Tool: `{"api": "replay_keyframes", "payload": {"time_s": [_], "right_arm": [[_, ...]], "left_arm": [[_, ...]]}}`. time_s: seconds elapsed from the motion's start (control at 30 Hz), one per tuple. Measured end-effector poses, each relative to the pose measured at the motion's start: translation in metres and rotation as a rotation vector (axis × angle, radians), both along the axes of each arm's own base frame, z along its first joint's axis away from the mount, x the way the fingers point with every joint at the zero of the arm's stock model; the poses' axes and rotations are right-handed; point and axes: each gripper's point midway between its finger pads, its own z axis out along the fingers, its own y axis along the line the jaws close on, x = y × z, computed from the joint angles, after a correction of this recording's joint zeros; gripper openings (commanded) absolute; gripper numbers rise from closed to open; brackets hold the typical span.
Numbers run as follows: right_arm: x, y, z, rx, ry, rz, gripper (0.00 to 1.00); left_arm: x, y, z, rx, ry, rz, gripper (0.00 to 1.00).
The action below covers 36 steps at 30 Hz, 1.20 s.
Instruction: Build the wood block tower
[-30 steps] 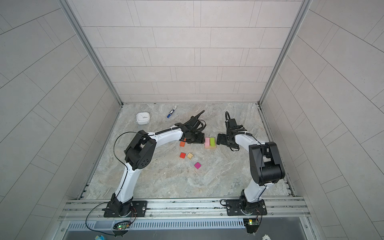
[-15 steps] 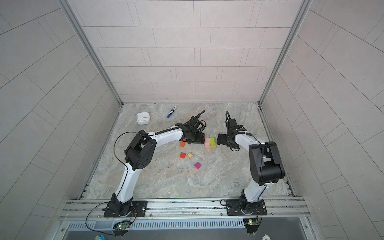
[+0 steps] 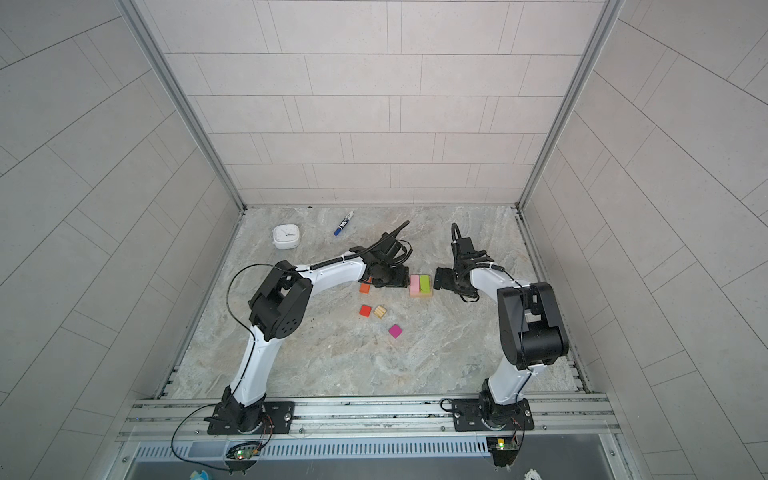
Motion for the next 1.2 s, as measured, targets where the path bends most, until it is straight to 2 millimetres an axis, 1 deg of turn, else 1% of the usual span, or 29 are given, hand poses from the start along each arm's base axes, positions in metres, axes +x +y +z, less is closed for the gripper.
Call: {"api": "replay_keyframes", "payload": {"time_s": [0.27,1.2], "right_arm": [[0.0,-0.001,0.0,0.003,0.0,-0.002,0.94],[0.0,-0.001,0.0,0.006,0.001,-0.002,0.94]], "left_arm": [[-0.004,0.002,0.0,0.002,0.006,0.004,0.72],[-0.013,-0.002,-0.001,0.017,0.014,0.002,0.72]]}}
